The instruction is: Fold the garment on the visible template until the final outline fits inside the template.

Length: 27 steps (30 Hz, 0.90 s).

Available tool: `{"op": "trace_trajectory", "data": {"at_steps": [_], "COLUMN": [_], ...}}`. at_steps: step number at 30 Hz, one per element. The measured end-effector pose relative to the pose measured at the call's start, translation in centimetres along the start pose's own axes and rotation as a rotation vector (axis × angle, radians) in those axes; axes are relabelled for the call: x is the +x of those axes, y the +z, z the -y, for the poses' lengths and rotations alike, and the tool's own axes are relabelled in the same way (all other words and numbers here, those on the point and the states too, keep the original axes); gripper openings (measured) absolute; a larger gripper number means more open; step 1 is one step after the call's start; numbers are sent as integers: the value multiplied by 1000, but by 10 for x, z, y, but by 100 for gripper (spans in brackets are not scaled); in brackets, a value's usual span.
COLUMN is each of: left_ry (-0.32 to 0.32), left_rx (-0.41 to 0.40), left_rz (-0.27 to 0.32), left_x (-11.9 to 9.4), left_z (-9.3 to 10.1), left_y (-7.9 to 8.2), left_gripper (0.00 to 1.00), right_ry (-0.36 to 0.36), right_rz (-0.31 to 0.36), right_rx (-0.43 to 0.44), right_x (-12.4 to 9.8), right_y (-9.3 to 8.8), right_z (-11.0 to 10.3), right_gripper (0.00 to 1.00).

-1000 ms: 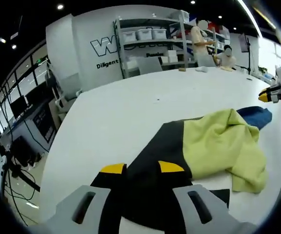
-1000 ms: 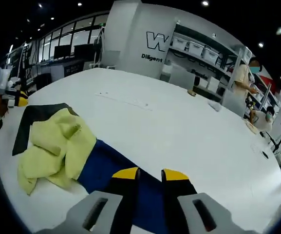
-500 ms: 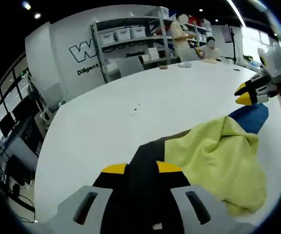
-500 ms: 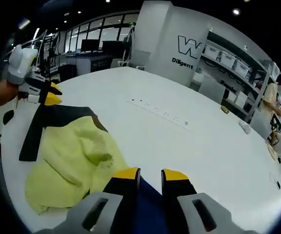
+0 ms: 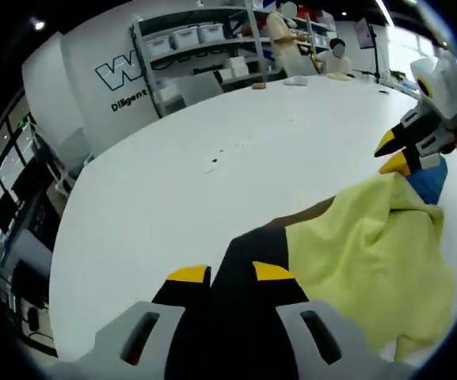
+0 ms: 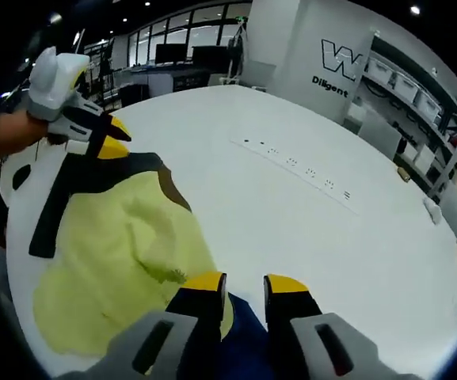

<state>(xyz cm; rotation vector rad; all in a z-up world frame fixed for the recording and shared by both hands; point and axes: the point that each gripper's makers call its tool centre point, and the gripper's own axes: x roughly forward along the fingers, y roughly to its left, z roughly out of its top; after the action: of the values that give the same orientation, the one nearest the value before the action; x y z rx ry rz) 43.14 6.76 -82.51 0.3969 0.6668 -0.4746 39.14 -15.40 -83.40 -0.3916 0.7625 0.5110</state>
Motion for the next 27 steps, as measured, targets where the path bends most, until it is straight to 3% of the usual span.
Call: {"op": "trace_trajectory", "data": {"at_steps": [6,8,11,15,21,27], "left_ry": [-20,-22,-28,-34,-41,-48], "left_rx": [2,9,15,20,27,31], "left_rz": [-16,-20,-36,-52,-67,-74], "left_x": [8,10,12,14,18,21], "left_z": [3,4,8,11,13,16], "left_y": [-3,-4,-9,-14,-20,-24], "left_gripper": [17,17,17,16,16,14], "right_ry": [64,115,128,147,137,41], "right_rz": [3,-12,-35,-70,-33,-36], "right_rx": [-19,-15,-37,0,21,6], "right_x": [1,1,3,6,-1,0], "right_y": [3,-2,-9,-19,-9,-11], "right_z": [-18,-30,-35,-36,-26,4], "right_gripper": [21,21,21,21,23,19]}}
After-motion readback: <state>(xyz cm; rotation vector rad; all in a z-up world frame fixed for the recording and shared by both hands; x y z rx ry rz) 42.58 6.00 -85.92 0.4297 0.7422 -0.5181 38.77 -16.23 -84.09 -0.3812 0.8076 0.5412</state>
